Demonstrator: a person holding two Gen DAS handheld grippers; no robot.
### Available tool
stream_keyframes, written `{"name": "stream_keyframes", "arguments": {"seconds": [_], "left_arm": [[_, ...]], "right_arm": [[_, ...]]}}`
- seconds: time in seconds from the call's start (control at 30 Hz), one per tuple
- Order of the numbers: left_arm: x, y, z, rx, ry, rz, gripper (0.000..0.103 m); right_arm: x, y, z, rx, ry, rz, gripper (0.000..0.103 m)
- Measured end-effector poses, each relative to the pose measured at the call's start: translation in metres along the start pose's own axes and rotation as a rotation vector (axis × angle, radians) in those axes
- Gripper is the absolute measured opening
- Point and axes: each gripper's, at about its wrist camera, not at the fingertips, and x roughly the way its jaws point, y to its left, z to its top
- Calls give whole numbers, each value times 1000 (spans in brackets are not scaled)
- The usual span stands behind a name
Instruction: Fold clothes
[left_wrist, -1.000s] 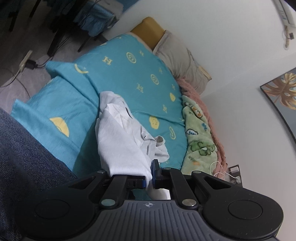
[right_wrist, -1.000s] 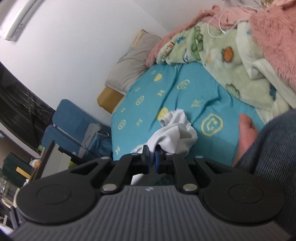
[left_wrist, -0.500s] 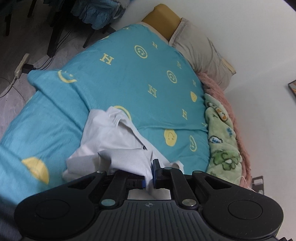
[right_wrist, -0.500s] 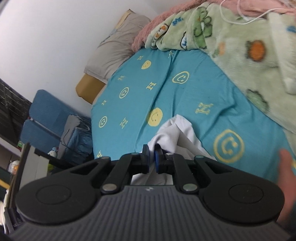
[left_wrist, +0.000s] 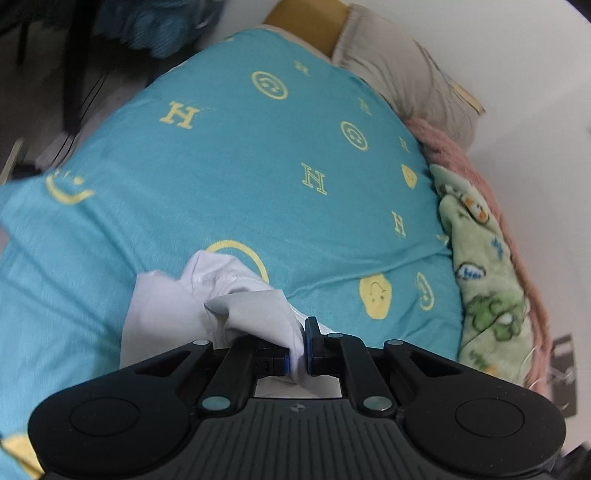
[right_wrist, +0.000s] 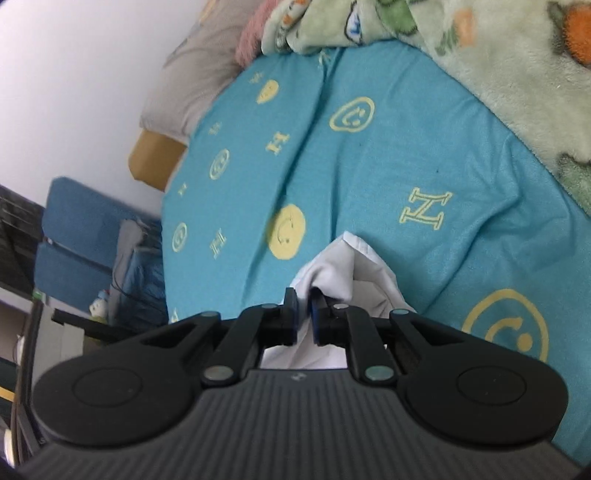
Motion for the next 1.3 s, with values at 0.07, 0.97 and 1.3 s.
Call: {"name": "stream_keyframes", "arguments": {"seconds": [0.07,0.97,1.3], "left_arm": [[6,4,-3,13,-11,-18,8],[6,-31,-48,544,-159,18,83],[40,-19,-32,527,-165,123,82]], "right_arm": [[1,3,2,-22,14,-1,12],[26,47,-45,-525,-34,-104,59],[62,47,-49,-609,-42,-152,58]]}}
